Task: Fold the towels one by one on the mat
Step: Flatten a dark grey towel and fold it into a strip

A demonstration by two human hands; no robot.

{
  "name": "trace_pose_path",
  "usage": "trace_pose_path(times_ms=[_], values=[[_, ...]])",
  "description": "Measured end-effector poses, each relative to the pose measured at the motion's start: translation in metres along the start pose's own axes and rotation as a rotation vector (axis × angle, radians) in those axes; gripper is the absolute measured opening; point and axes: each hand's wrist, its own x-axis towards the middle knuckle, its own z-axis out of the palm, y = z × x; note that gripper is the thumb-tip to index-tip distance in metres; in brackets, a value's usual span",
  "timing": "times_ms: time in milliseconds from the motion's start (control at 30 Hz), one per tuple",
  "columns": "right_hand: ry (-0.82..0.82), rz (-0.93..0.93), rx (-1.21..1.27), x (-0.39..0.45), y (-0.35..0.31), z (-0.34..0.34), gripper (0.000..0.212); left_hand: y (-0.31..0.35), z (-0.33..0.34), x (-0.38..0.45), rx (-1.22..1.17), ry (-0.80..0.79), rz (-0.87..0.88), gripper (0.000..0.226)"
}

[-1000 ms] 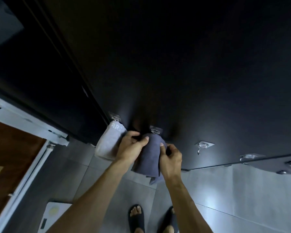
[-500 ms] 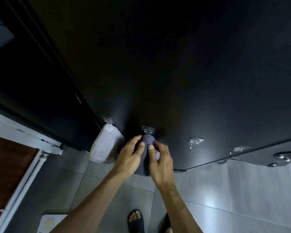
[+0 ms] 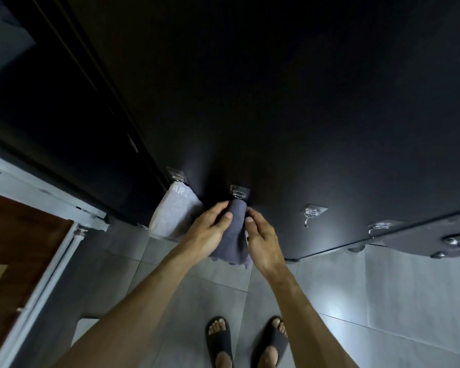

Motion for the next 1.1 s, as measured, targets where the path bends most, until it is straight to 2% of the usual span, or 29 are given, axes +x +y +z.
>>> trace_pose_path(times_ms=[167, 300, 400, 600, 767, 1100], values=[[-0.079, -0.085, -0.309, -0.008, -0.019, -0.025, 0.03, 0.016, -0.012, -0.025, 0.149, 0.103, 0.094, 0.046], [-0.115, -0.239, -0.526, -0.013, -0.04, -0.046, 0.024, 0.026, -0.019, -0.06, 0.285, 0.19, 0.142, 0.039], [-0.197, -0.362, -0.621, -0.013, -0.062, -0.057, 0.029, 0.032, -0.017, -0.086, 0.386, 0.274, 0.13, 0.035], [-0.439, -0.689, -0.846, -0.012, -0.098, -0.076, 0.042, 0.062, 0.02, -0.143, 0.495, 0.461, -0.061, 0.042], [-0.708, -0.858, -0.921, -0.033, -0.109, -0.099, 0.037, 0.087, 0.074, -0.189, 0.477, 0.55, -0.285, 0.04], [-1.096, -1.232, -1.034, -0.125, -0.072, -0.14, 0.043, 0.133, 0.222, -0.301, 0.426, 0.789, -0.598, 0.042]])
